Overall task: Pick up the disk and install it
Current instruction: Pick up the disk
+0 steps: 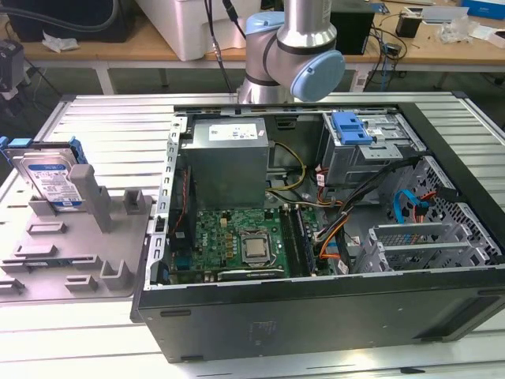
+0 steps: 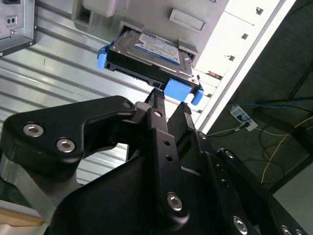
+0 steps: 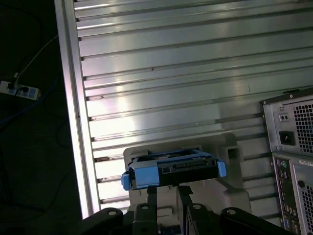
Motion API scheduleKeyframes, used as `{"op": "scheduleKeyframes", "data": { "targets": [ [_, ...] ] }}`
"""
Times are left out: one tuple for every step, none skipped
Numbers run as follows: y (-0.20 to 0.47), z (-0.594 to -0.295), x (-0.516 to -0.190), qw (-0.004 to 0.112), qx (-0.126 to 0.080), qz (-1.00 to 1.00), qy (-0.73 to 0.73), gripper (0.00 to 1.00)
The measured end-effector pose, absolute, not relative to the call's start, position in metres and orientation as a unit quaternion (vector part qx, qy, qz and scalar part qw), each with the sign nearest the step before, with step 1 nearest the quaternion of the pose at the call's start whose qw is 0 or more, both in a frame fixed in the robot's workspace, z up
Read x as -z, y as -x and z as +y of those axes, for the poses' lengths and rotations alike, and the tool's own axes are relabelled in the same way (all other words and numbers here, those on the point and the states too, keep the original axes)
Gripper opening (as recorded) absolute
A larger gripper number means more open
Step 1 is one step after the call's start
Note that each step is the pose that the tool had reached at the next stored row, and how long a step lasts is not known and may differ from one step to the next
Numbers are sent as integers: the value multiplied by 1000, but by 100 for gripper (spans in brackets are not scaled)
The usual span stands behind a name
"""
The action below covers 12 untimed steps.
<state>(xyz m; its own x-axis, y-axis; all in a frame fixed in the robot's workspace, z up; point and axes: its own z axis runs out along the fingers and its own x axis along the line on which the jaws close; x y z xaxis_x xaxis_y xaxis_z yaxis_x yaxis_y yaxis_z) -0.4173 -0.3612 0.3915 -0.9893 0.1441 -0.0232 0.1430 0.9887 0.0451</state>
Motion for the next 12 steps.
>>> {"op": "scheduleKeyframes", "data": {
  "targets": [
    [417, -361, -392, 13, -22, 997, -72, 31],
    [417, -361, -392, 13, -22, 997, -72, 43],
    [417, -361, -392, 13, -22, 997, -72, 43],
    [417, -361, -391, 13, -22, 997, -72, 50],
    [417, -361, -391, 13, -22, 997, -71, 50],
    [417, -361, -391, 13, -22, 997, -67, 50],
    [417, -361, -391, 13, -22, 998, -60, 50],
    [417, -361, -391, 12, -22, 998, -52, 50],
    [417, -361, -391, 12, -22, 999, -43, 50],
    [417, -361, -391, 11, -22, 999, -27, 50],
    [417, -361, -391, 11, -22, 1000, -14, 50],
    [417, -361, -391, 11, -22, 1000, -5, 50]
  ]
}}
